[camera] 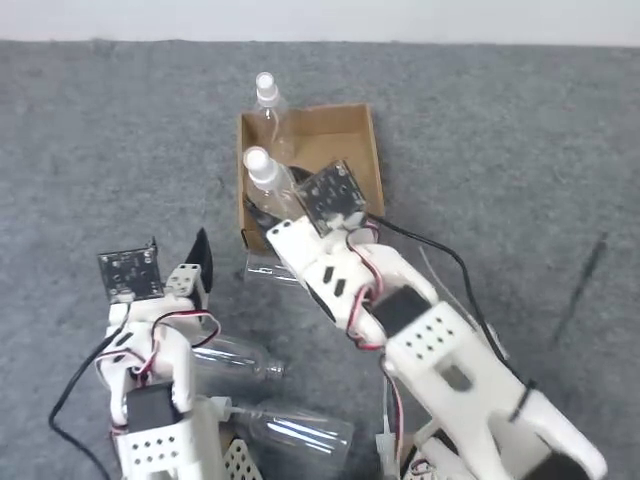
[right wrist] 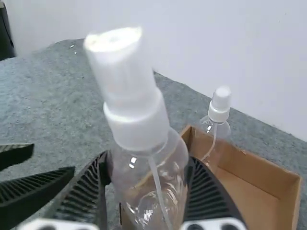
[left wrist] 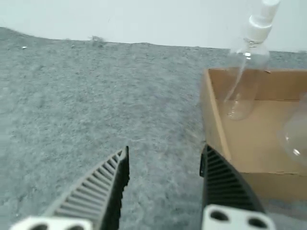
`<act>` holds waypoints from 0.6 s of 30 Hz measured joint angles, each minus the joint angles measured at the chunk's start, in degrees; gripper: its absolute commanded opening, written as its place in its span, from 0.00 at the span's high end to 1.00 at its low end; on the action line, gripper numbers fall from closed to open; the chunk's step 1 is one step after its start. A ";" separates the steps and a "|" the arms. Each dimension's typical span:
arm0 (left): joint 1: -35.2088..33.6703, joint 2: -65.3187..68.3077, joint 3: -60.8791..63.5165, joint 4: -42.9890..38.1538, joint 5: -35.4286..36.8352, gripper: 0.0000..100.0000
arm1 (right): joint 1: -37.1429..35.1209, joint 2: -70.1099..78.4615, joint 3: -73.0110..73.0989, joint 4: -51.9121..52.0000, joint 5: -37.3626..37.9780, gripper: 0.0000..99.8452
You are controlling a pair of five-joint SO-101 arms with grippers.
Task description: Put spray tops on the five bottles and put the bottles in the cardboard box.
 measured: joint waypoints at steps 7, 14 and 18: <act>-4.92 0.00 0.00 0.00 0.00 0.77 | 0.00 10.37 -6.15 -2.90 0.00 0.99; -5.19 0.00 0.00 0.00 0.00 0.77 | 2.20 19.25 -13.71 -3.25 0.00 0.99; -5.19 0.00 0.00 0.00 0.00 0.77 | 4.04 24.97 -16.44 -5.80 0.00 0.99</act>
